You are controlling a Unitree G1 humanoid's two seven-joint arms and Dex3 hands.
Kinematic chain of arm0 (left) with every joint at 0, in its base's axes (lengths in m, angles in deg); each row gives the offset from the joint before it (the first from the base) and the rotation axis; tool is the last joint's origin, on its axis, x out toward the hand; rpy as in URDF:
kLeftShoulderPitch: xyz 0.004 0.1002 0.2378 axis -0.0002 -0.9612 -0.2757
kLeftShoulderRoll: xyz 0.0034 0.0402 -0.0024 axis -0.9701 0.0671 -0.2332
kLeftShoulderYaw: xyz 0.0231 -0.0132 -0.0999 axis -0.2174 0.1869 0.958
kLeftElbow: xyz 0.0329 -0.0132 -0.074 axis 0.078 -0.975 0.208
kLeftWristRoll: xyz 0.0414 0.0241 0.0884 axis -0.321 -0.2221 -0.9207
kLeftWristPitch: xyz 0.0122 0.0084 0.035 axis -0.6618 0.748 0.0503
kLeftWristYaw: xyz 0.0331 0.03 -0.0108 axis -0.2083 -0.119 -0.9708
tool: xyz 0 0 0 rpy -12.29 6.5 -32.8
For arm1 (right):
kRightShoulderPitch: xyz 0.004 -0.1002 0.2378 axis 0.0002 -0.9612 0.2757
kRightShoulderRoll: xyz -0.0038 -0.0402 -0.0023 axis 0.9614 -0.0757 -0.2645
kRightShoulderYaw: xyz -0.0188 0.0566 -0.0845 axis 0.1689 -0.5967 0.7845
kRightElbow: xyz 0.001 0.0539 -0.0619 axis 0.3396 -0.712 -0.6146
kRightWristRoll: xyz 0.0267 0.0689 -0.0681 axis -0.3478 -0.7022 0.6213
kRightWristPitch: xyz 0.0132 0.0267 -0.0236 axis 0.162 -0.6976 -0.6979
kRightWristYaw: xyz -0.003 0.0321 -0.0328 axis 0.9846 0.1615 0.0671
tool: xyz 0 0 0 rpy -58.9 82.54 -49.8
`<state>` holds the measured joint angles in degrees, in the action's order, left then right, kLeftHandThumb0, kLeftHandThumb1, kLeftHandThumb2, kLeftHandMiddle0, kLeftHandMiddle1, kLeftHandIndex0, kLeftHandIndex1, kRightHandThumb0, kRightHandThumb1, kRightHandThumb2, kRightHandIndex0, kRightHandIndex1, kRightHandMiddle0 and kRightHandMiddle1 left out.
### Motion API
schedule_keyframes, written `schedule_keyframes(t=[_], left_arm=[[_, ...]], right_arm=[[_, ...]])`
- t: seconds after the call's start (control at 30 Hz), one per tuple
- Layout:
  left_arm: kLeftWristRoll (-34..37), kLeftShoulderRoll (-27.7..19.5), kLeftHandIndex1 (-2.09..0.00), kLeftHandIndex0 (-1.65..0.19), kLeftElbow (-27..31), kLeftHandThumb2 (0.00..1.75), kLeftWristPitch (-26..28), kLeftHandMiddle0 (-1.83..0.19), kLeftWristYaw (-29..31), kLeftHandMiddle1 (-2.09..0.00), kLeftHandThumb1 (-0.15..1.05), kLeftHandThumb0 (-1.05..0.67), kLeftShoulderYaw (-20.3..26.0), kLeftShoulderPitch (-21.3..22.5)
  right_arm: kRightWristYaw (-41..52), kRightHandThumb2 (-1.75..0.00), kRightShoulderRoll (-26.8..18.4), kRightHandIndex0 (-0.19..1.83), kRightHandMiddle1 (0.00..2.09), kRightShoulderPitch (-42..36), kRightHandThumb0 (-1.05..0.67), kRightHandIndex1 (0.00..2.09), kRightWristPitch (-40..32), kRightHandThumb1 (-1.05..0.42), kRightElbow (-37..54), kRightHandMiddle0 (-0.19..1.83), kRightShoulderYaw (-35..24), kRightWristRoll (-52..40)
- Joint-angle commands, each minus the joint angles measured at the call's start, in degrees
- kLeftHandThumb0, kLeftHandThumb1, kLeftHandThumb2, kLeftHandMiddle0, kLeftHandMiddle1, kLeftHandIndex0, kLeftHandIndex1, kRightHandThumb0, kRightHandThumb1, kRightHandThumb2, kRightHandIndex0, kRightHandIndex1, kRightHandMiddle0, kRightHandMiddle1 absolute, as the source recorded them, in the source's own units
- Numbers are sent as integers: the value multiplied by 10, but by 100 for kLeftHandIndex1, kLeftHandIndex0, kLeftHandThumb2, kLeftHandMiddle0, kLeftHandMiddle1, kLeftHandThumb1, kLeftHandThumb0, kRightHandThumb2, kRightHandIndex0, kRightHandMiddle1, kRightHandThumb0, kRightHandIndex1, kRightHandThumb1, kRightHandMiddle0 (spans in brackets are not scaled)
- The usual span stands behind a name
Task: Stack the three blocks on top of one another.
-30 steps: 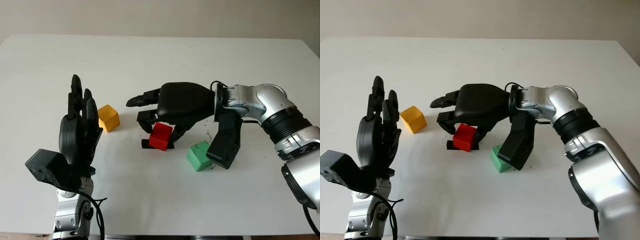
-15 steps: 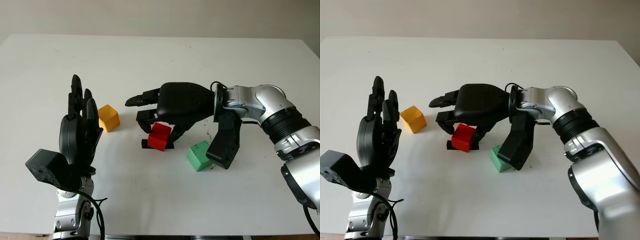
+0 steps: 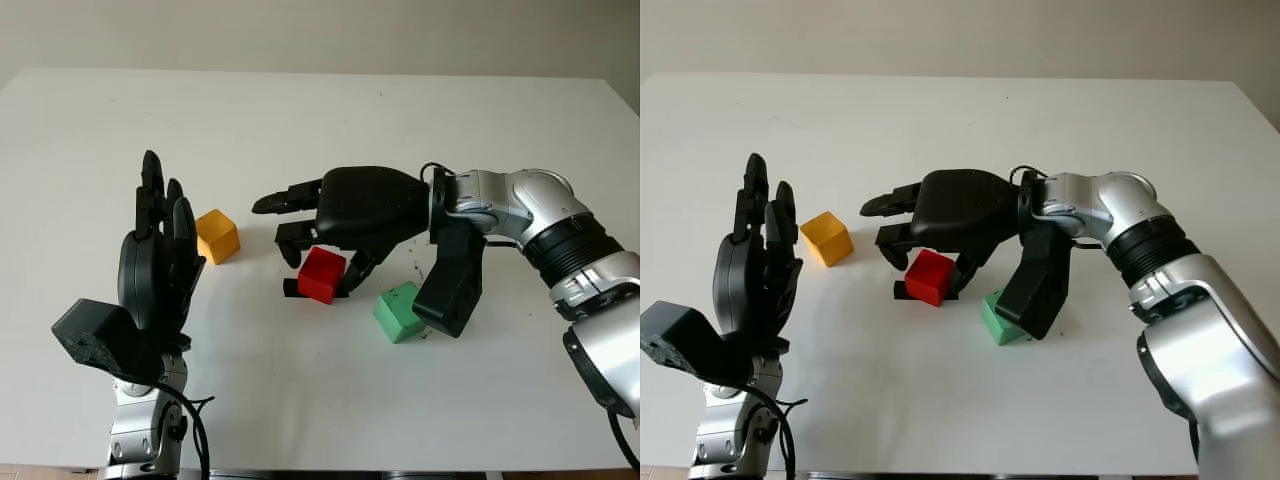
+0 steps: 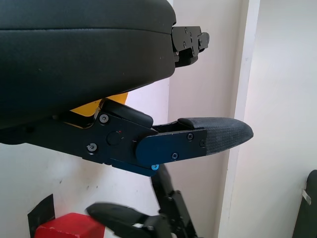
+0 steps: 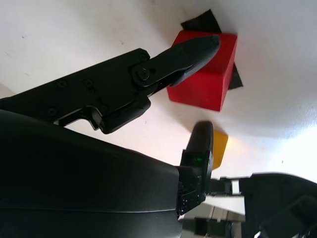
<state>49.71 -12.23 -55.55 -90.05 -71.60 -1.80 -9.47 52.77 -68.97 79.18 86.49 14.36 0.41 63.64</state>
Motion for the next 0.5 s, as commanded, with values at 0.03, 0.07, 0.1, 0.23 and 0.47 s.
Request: schedule_keyframes(t=[0.03,0.07,0.1,0.23,0.47], left_arm=[[1,1,-5,9,12,51,0,8,0,-5,105,-73,-1,-6],[2,1,-5,9,11,51,-2,8,2,-5,105,-73,-1,-5],[3,1,-5,9,11,51,-1,8,2,-5,105,-73,-1,-4],[3,2,-6,9,12,51,1,8,0,-6,105,-74,-1,-3],[3,2,-5,9,11,51,0,8,1,-5,105,-73,-2,-1]], right_arm=[[15,-5,-20,9,86,3,-82,3,-1,-95,16,0,-28,-41],[20,-5,-24,10,86,1,-83,4,1,-95,17,0,-34,-52],[33,-5,-32,9,85,-1,-82,3,1,-95,18,-1,-44,-73],[102,-6,-62,6,82,-15,-78,3,-16,-97,44,-2,-73,-146],[241,-5,-113,9,76,-78,-74,6,-107,-96,128,13,-151,-331]])
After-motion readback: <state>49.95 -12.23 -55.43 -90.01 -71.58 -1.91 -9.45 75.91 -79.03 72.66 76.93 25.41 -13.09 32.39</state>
